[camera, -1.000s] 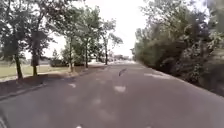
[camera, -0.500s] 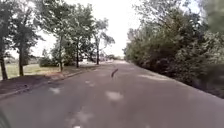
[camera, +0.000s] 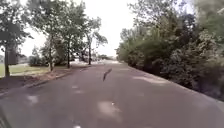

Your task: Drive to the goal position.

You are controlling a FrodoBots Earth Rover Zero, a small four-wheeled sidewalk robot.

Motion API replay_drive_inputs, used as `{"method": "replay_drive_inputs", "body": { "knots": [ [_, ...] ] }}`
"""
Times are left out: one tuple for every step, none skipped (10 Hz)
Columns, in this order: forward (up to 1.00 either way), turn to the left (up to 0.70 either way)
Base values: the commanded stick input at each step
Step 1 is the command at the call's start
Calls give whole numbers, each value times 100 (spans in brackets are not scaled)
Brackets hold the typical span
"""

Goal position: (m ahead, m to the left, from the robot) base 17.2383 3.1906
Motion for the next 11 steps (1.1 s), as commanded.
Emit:
{"method": "replay_drive_inputs", "body": {
  "knots": [
    [100, -8],
    [100, -8],
    [100, -8],
    [100, -8],
    [100, -6],
    [100, -6],
    [100, -6],
    [100, -6],
    [100, -6],
    [100, -6],
    [100, -6]
  ]
}}
